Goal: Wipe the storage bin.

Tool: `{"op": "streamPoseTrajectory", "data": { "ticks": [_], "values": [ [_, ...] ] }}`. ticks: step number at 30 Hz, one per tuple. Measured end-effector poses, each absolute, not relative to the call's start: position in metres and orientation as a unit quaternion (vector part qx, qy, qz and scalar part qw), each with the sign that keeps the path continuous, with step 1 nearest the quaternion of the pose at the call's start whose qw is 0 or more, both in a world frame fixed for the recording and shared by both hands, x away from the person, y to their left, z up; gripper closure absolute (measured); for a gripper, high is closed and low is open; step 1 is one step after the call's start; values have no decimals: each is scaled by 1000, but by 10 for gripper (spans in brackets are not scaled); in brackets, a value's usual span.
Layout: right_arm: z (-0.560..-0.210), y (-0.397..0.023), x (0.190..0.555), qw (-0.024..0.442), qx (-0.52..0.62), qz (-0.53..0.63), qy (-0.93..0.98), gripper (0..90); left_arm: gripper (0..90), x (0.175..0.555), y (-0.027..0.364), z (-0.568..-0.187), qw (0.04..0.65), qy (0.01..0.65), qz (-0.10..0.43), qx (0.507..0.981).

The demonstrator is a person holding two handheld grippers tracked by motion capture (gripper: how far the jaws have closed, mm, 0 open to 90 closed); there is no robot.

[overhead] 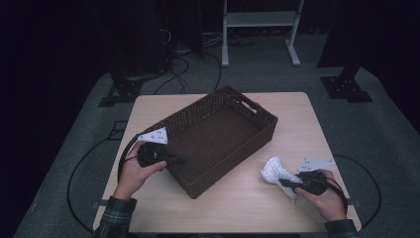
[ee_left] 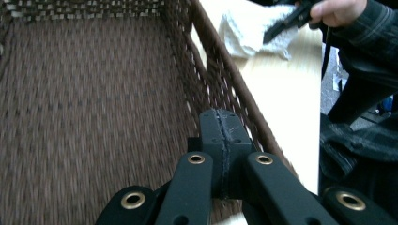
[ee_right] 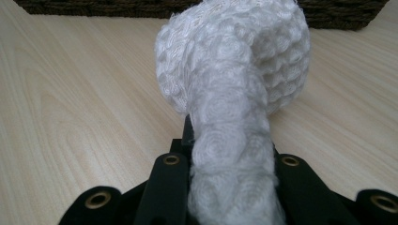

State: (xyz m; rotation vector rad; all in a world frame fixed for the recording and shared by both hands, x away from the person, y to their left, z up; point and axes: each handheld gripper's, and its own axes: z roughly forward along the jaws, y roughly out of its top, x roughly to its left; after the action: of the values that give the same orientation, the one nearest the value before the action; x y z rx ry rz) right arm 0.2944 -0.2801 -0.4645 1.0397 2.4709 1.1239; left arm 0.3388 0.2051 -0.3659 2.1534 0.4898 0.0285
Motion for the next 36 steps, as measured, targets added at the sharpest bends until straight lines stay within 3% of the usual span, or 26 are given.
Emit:
{"op": "streamPoseTrajectory", "data": {
  "ticks": [12, 36],
  "values": [
    [-464, -282, 294, 120, 357, 384, 843, 744, 883, 321, 239, -385, 448, 226, 13, 865],
    [-464, -285, 295, 121, 367, 378, 841, 752, 896, 326, 192, -392, 453, 193, -13, 870]
  ]
}}
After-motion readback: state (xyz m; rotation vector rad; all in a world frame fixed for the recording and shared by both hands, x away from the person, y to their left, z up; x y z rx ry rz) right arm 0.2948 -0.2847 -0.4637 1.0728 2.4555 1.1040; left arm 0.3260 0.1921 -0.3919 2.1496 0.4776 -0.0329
